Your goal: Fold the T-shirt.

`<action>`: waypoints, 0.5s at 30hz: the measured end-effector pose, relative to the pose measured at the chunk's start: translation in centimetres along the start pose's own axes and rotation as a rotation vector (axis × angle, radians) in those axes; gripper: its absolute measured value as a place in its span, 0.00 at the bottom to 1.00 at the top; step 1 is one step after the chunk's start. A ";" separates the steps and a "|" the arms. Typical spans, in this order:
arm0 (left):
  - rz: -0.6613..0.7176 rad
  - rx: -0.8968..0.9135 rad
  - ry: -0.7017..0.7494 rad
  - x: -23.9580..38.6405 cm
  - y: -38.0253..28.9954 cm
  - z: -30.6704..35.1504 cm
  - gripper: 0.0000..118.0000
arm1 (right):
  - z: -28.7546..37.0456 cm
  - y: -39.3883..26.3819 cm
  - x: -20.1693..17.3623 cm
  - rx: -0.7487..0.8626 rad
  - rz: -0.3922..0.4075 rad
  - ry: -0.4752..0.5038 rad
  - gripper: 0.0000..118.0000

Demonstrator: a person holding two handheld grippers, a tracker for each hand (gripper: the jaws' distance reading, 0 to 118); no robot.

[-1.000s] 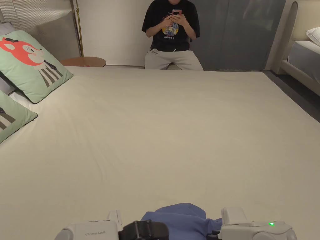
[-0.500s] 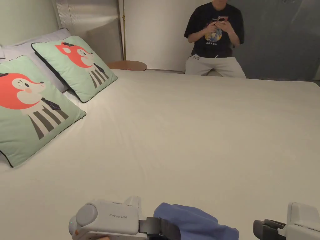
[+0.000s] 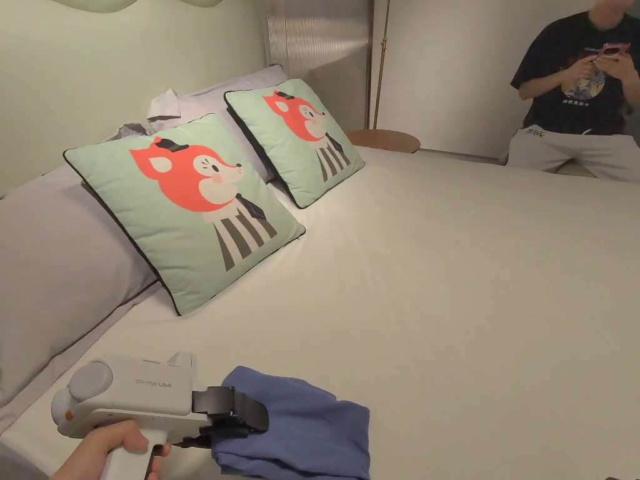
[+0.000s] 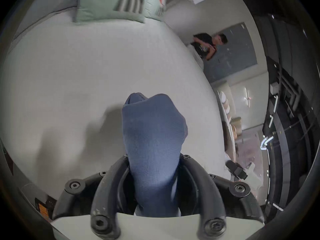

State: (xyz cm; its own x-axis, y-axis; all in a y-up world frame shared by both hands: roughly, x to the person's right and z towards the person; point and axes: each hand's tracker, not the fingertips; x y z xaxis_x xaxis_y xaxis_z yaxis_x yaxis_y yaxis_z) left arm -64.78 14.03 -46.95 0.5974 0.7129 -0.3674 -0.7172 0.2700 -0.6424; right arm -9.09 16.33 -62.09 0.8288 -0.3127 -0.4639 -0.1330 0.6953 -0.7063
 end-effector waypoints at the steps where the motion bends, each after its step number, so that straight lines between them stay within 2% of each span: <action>1: 0.008 0.016 0.013 -0.9 0.4 0.5 0.23 | -0.2 0.1 -0.3 -0.003 0.005 0.001 0.00; 9: 0.143 0.065 0.042 -4.2 -0.6 1.7 0.25 | -0.5 0.8 -0.7 -0.004 0.028 -0.011 0.00; 11: 0.162 0.069 0.058 -4.5 -0.7 1.8 0.39 | -0.4 0.9 -0.5 -0.001 0.027 -0.018 0.00; 12: 0.159 0.088 0.113 -4.2 -0.9 1.8 0.51 | -0.2 0.9 -0.4 0.002 0.025 -0.022 0.00; 13: 0.135 0.098 0.159 -3.6 -1.2 1.8 0.68 | -0.1 0.8 -0.2 0.004 0.022 -0.025 0.00; 14: 0.101 0.106 0.212 -2.9 -1.5 1.8 0.81 | 0.1 0.9 0.0 0.006 0.018 -0.028 0.00; 15: 0.064 0.119 0.259 -3.4 -0.8 2.3 0.90 | 0.3 0.9 0.2 0.009 0.015 -0.029 0.00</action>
State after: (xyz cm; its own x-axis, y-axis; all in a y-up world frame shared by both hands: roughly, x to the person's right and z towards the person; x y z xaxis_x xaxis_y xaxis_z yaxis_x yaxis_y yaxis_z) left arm -67.03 12.82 -43.63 0.6101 0.5460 -0.5741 -0.7844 0.3143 -0.5347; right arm -8.89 17.06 -62.62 0.8420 -0.2835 -0.4590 -0.1408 0.7059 -0.6942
